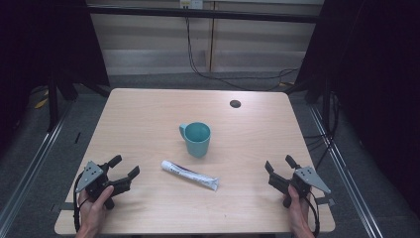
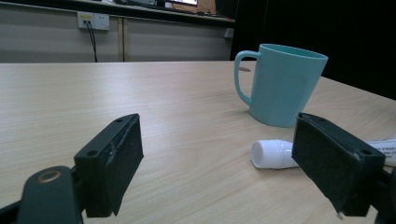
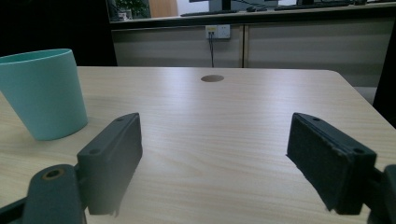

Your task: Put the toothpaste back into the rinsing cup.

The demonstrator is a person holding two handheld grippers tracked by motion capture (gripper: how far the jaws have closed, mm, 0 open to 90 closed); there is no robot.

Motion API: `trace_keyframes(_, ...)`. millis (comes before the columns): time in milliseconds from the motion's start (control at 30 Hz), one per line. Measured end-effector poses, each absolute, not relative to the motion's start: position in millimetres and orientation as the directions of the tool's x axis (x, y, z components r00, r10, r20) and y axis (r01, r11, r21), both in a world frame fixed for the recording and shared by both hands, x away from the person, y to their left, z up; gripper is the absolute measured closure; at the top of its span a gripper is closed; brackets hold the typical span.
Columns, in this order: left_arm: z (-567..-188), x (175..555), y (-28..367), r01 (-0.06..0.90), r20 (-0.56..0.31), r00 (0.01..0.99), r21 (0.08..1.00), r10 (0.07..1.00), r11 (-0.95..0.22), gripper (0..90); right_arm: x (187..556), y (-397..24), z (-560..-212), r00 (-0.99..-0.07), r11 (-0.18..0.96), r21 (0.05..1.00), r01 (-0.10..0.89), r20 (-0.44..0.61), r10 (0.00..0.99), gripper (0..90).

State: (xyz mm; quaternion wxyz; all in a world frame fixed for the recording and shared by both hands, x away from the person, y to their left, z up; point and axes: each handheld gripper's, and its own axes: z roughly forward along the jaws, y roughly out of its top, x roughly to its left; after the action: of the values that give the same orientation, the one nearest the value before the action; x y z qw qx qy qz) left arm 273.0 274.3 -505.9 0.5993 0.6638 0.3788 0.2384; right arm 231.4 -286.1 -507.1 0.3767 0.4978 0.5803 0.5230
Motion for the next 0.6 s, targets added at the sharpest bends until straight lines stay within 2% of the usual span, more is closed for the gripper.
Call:
trace_keyframes(267, -505.9, 273.2, 274.4, 0.221, -0.139, 0.598, 0.975, 0.789, 0.004, 15.8, 230.2, -280.7, -507.1, -0.228, 0.01, 0.986, 0.167, 0.029, 0.973, 15.7)
trace_keyframes(500, -505.9, 274.1, 275.2, 0.23, -0.153, 0.596, 0.973, 0.788, 0.015, 15.8, 231.5, -284.3, -507.0, -0.223, -0.019, 0.984, 0.178, 0.059, 0.973, 15.8)
trace_keyframes(600, -505.8, 273.8, 275.4, 0.224, -0.141, 0.601, 0.975, 0.787, 0.004, 15.8, 233.0, -289.2, -505.8, -0.204, -0.039, 0.975, 0.219, 0.085, 0.975, 13.4)
